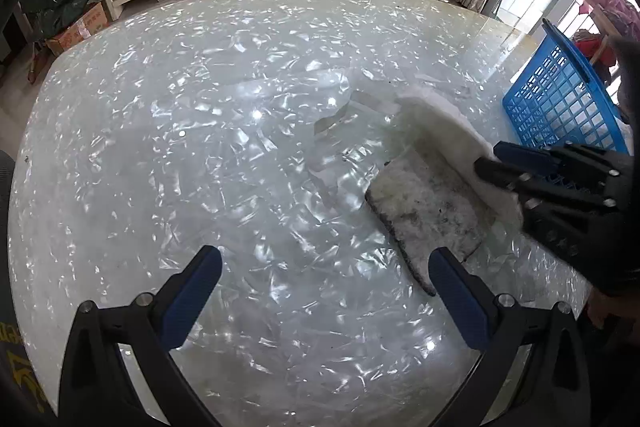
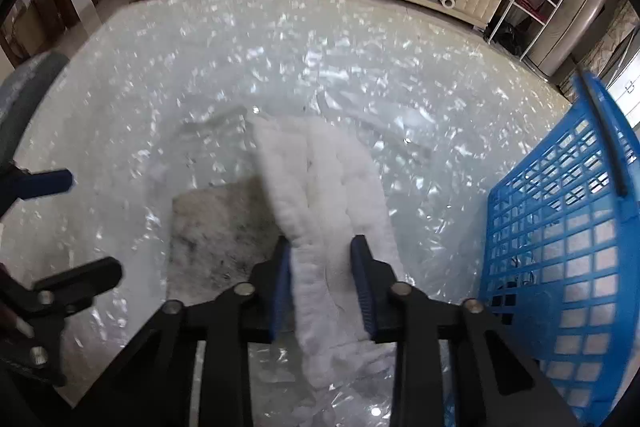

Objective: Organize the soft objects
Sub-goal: 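Grasp the white padded mat edge with the right tool, then lift the white padded mat with the right tool while the left tool reaches the grey pad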

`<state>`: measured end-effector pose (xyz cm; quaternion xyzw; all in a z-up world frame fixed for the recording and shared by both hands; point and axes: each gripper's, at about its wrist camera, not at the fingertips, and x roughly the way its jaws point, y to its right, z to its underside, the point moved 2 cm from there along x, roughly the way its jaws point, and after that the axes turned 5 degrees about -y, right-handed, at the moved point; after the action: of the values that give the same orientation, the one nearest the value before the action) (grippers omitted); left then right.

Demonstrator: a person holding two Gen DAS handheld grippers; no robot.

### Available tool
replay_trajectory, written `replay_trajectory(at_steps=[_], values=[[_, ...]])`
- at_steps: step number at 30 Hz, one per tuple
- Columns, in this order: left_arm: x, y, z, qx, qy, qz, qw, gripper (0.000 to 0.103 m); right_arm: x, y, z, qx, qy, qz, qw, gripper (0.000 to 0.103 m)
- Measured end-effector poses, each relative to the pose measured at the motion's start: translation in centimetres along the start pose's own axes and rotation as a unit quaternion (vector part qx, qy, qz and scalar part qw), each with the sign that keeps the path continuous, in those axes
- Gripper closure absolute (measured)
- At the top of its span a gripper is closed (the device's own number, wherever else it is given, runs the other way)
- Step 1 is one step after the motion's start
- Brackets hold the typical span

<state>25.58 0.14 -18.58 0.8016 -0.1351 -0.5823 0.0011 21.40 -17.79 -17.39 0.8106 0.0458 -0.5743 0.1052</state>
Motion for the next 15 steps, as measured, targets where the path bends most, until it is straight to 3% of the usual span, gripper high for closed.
replay_trajectory(at_steps=[1, 4, 8, 15], values=[[0.1, 0.1, -0.1, 0.0, 0.0, 0.0, 1.0, 0.0, -0.5, 0.1, 0.0, 0.003, 0.008, -0.005, 1.0, 0.089], [0.1, 0.3, -0.1, 0.003, 0.0, 0.005, 1.0, 0.0, -2.3, -0.1, 0.0, 0.008, 0.028, -0.009, 1.0, 0.095], [0.4, 1.0, -0.4, 0.01, -0.005, 0.009, 0.9999, 0.0, -3.5, 0.1, -0.2, 0.002, 0.05, -0.015, 0.999, 0.1], [1.1, 2.4, -1.4, 0.024, -0.009, 0.004, 0.9997, 0.0, -2.7, 0.2, 0.1, 0.005, 0.04, -0.043, 0.998, 0.101]])
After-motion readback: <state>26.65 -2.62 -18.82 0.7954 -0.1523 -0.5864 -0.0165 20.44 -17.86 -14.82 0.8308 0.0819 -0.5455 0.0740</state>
